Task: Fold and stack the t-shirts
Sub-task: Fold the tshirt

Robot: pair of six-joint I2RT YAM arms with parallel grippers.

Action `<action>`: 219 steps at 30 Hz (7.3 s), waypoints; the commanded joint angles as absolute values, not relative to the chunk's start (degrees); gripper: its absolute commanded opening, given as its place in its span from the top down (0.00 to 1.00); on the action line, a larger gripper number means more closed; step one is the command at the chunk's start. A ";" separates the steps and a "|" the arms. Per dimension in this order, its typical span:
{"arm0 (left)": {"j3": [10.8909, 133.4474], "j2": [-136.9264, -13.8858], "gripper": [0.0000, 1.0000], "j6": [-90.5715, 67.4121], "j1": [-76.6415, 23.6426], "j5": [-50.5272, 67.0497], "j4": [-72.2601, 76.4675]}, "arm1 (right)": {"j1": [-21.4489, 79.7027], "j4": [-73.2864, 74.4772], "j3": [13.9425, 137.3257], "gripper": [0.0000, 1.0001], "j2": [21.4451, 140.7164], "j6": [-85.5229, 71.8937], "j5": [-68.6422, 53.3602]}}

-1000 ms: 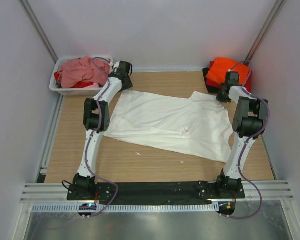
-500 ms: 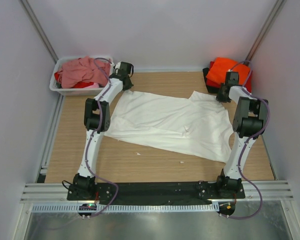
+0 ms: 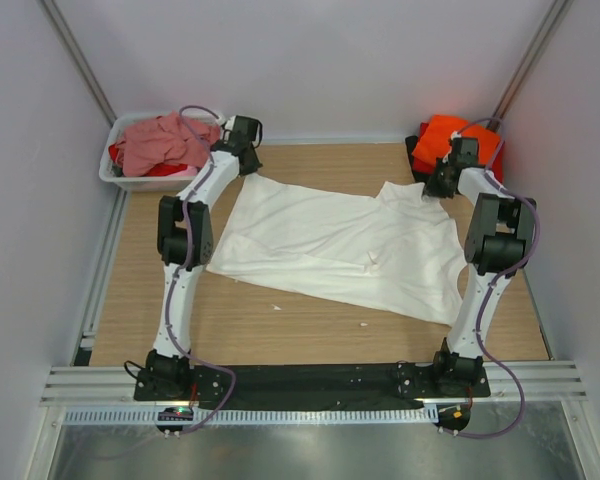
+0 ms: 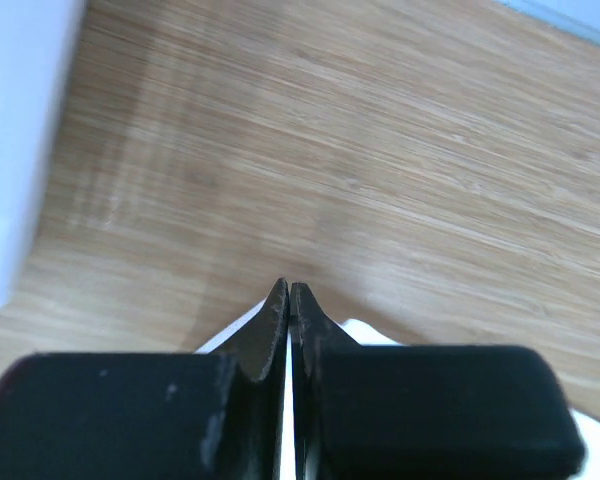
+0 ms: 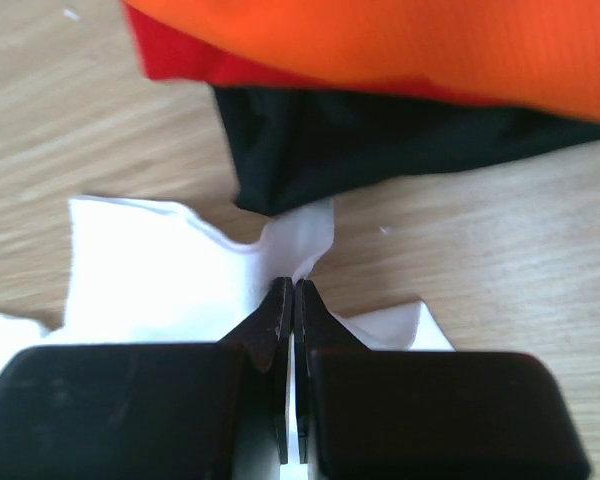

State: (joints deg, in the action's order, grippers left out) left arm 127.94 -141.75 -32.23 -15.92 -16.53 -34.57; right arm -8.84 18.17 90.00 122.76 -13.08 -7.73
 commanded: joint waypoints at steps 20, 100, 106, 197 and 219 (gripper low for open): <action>121.28 -125.68 1.00 -30.76 -10.81 -12.14 -38.14 | -5.01 24.17 102.04 0.99 116.64 -11.51 -11.69; 88.25 -118.13 0.57 -36.73 -21.36 -14.76 -45.09 | 8.17 22.50 54.65 0.14 97.01 -35.69 3.34; 73.76 -110.68 0.58 -42.18 -22.67 -11.26 -43.77 | 9.05 27.33 76.96 0.15 116.25 -33.14 1.67; 59.67 -94.82 0.60 -85.17 -78.22 -21.62 -41.57 | 17.84 9.40 45.79 0.00 78.14 -30.41 -7.30; 54.43 -67.43 0.43 -77.61 -73.31 -27.00 -54.06 | 37.52 27.68 28.39 0.00 46.76 -53.42 -2.91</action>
State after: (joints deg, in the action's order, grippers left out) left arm 58.83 -69.84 -78.63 -75.96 -26.02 -52.45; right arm 34.02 24.67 29.15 47.94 -46.30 -6.42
